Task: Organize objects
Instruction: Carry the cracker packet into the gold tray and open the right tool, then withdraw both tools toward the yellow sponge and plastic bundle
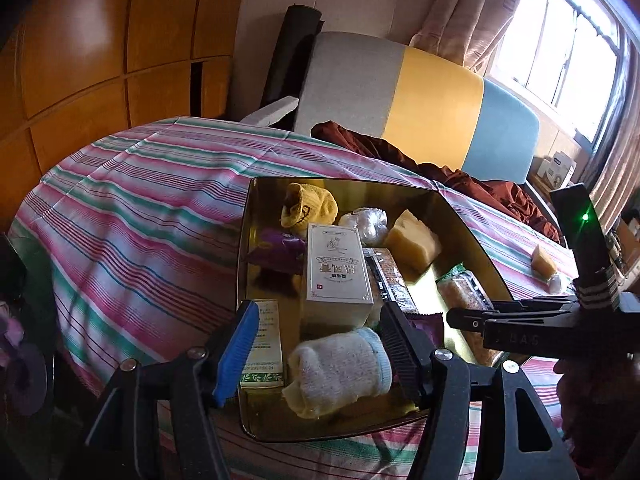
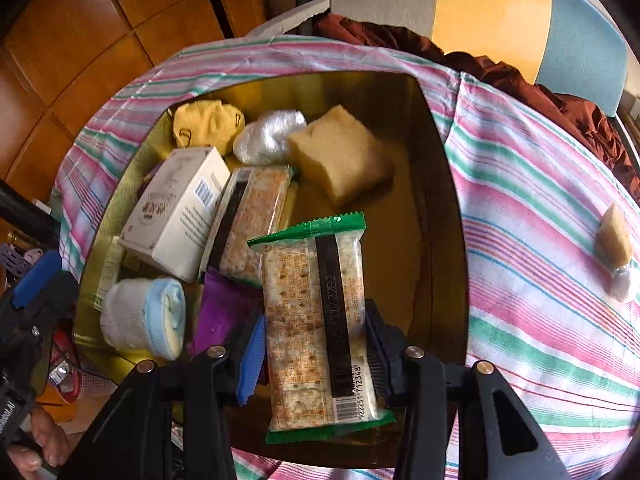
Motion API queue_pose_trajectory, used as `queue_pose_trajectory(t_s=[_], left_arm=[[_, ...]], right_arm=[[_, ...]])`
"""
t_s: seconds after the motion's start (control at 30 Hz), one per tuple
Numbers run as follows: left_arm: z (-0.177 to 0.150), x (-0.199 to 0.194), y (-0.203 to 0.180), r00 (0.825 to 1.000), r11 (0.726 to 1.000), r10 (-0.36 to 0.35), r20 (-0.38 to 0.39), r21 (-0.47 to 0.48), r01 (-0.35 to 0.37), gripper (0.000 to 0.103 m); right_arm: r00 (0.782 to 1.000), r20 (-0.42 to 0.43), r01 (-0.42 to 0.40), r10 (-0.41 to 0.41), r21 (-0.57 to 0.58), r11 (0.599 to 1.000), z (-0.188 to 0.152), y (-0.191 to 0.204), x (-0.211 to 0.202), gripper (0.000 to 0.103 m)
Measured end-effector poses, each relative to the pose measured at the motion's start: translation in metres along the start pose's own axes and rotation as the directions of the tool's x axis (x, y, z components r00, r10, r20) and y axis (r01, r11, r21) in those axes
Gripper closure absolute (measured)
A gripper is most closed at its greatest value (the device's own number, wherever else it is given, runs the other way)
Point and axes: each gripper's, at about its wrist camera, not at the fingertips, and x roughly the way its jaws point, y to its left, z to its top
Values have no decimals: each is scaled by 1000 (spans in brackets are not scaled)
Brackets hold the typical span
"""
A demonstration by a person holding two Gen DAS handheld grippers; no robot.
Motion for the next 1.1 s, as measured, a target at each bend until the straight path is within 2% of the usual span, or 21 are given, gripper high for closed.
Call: queue_pose_trajectory(t_s=[0.1,0.33,0.5,0.8,1.1], left_arm=[[0,2,-2,1000,1000,-3,-5,6,3,35],[-1,1,-8,1000,1000,7,-2,27,-7,32],[0,-1,-12,1000,999,15,3,46,-15,31],[0,-4,-29,1000,995,9,9,100,-10,29],[0,-2,-52,1000,987,-7,-3,159,8,29]], right_arm=[[1000,7,-9,9,-7,1000,-3,-1,0,55],[996,83,-28,29,-9,1000,-12,-6,-25,55],[992,127,-28,27,12,1000,-18,-16,-41,55],[984,175,10,-27,97,995,-27,-55,-63,55],[980,175,62,-99,204,977,-37,-109,-74,55]])
